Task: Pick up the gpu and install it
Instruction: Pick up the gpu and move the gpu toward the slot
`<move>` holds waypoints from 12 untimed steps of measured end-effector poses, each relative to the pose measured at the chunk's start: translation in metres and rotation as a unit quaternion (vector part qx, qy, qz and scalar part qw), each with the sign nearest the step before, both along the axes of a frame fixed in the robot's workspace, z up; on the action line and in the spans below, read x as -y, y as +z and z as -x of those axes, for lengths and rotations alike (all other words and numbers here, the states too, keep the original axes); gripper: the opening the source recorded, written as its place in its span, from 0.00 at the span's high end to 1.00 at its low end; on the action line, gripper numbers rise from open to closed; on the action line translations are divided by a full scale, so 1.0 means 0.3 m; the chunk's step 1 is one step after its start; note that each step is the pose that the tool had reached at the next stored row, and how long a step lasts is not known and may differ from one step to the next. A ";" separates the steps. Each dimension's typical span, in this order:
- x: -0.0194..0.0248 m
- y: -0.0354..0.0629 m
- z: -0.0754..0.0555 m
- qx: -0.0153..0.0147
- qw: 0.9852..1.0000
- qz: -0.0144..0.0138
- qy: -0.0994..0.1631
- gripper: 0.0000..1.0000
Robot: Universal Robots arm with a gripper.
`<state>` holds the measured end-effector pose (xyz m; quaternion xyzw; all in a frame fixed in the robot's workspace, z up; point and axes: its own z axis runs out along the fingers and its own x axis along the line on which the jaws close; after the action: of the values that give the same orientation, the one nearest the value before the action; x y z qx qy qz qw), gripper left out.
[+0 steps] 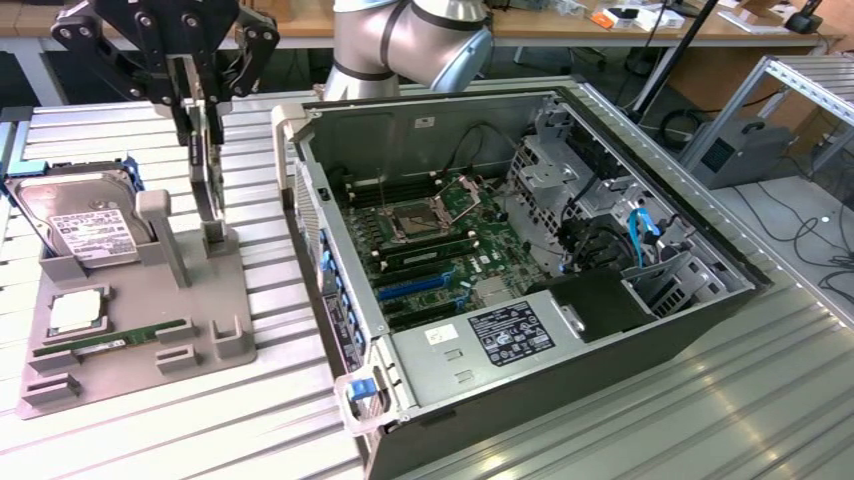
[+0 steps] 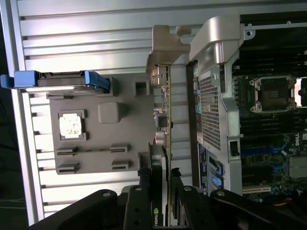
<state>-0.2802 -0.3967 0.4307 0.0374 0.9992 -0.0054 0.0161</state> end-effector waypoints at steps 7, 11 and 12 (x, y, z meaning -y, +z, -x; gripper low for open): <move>0.000 0.000 -0.068 0.000 1.000 0.000 0.000 0.73; 0.000 0.000 -0.089 0.000 1.000 0.000 0.000 0.73; 0.000 0.000 -0.098 0.000 1.000 0.001 0.000 0.73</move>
<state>-0.2509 -0.3967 0.4307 0.0374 0.9992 -0.0060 0.0160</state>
